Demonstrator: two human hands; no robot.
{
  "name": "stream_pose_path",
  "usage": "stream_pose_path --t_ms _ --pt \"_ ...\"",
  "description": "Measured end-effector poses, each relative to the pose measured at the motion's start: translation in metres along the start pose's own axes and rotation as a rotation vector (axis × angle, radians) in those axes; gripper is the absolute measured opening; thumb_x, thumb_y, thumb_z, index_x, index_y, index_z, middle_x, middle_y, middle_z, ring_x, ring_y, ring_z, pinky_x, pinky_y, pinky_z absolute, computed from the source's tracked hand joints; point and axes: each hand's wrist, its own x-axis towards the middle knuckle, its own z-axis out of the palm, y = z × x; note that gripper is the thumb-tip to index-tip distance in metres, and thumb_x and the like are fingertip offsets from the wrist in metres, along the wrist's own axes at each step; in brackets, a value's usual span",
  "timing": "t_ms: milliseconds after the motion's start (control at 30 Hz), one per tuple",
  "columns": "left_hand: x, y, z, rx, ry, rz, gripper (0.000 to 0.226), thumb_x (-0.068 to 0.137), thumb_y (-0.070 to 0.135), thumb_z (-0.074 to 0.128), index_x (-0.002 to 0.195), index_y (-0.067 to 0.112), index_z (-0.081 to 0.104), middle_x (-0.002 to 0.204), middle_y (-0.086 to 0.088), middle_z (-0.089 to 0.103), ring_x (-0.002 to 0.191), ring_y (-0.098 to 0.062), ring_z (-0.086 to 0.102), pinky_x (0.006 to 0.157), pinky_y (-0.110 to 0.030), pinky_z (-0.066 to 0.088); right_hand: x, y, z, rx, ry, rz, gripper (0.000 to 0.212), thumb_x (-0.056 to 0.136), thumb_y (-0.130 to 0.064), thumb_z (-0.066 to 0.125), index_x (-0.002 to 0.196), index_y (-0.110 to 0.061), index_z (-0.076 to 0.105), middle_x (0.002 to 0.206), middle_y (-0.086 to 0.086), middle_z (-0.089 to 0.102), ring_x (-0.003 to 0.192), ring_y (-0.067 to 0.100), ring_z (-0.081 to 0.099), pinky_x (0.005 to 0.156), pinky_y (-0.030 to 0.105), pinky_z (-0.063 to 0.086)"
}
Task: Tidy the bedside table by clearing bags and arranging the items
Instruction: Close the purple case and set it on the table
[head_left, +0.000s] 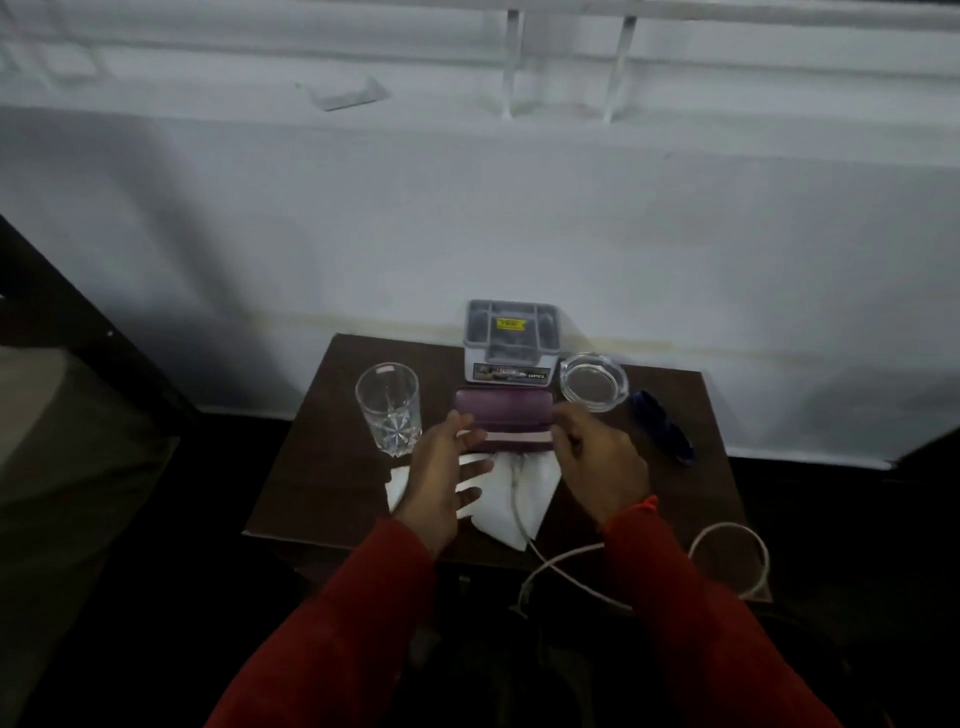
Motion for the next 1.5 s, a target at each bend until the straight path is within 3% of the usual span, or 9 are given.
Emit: stream_pose_path --t_ms 100,167,433,600,867,1000,1100,1233,1500 --pt "0.009 -0.002 -0.005 0.007 0.018 -0.006 0.028 0.100 0.046 0.048 0.108 0.028 0.068 0.096 0.011 0.072 0.079 -0.016 0.065 0.064 -0.030 0.039 0.007 0.002 0.013 -0.127 -0.253 0.026 0.044 0.093 -0.047 0.049 0.136 -0.049 0.042 0.112 -0.002 0.070 0.106 0.028 0.065 0.083 0.041 0.054" --pt "0.011 -0.001 -0.010 0.001 0.017 0.005 0.027 0.099 0.046 0.049 0.106 0.028 0.069 0.095 0.011 0.073 0.079 -0.017 0.063 0.062 -0.029 0.038 0.011 0.002 0.018 -0.184 -0.313 0.057 0.035 0.095 -0.045 0.048 0.130 -0.046 0.051 0.116 0.002 0.069 0.108 0.030 0.064 0.085 0.039 0.051" --pt "0.003 0.002 -0.006 0.112 0.058 0.155 0.028 0.097 0.039 0.057 0.113 0.018 0.066 0.110 0.001 0.073 0.078 -0.017 0.064 0.061 -0.030 0.041 0.019 0.008 0.010 -0.055 -0.172 0.056 0.022 0.097 -0.032 0.054 0.114 -0.034 0.067 0.105 0.003 0.074 0.101 0.029 0.067 0.083 0.038 0.053" --pt "0.000 -0.001 0.000 0.130 0.059 0.221 0.025 0.097 0.043 0.058 0.111 0.023 0.060 0.117 -0.005 0.069 0.089 -0.018 0.066 0.060 -0.033 0.051 0.029 0.025 -0.027 0.201 -0.051 -0.219 0.019 0.090 -0.015 0.056 0.095 -0.020 0.074 0.097 0.000 0.075 0.091 0.020 0.068 0.085 0.041 0.053" --pt "-0.010 0.003 0.009 -0.011 -0.121 0.132 0.043 0.094 0.056 0.054 0.128 0.030 0.058 0.118 -0.004 0.073 0.103 -0.030 0.072 0.072 -0.055 0.061 0.024 0.029 -0.054 0.466 -0.246 -0.325 0.019 0.091 0.003 0.059 0.097 -0.008 0.073 0.092 0.004 0.073 0.087 0.015 0.067 0.085 0.026 0.053" --pt "-0.016 0.003 0.011 -0.047 -0.232 0.106 0.037 0.102 0.046 0.045 0.120 0.023 0.067 0.113 -0.006 0.077 0.098 -0.027 0.075 0.075 -0.055 0.061 0.032 0.049 -0.054 0.443 -0.187 -0.106 0.039 0.091 -0.002 0.063 0.123 -0.024 0.062 0.109 0.007 0.070 0.098 0.012 0.065 0.097 0.029 0.050" --pt "-0.014 0.002 0.009 -0.047 -0.218 0.129 0.033 0.102 0.045 0.046 0.122 0.029 0.067 0.117 -0.004 0.076 0.102 -0.027 0.074 0.078 -0.060 0.060 0.042 0.082 -0.053 0.013 0.013 0.144 0.054 0.086 -0.016 0.070 0.136 -0.027 0.053 0.122 0.007 0.064 0.110 0.024 0.058 0.098 0.040 0.046" --pt "-0.010 0.004 0.007 -0.073 -0.180 0.107 0.030 0.104 0.040 0.046 0.126 0.031 0.065 0.121 -0.005 0.074 0.110 -0.032 0.070 0.076 -0.064 0.059 0.038 0.108 -0.050 -0.212 -0.210 0.540 0.054 0.085 -0.028 0.072 0.135 -0.026 0.052 0.132 0.015 0.052 0.120 0.040 0.051 0.102 0.050 0.045" --pt "-0.007 0.004 0.010 -0.164 -0.103 0.080 0.024 0.105 0.024 0.046 0.125 0.022 0.059 0.125 -0.009 0.067 0.113 -0.032 0.065 0.080 -0.060 0.059 0.042 0.094 -0.061 -0.011 -0.072 0.594 0.031 0.088 -0.011 0.070 0.118 -0.003 0.068 0.112 0.020 0.070 0.097 0.031 0.063 0.089 0.036 0.050"
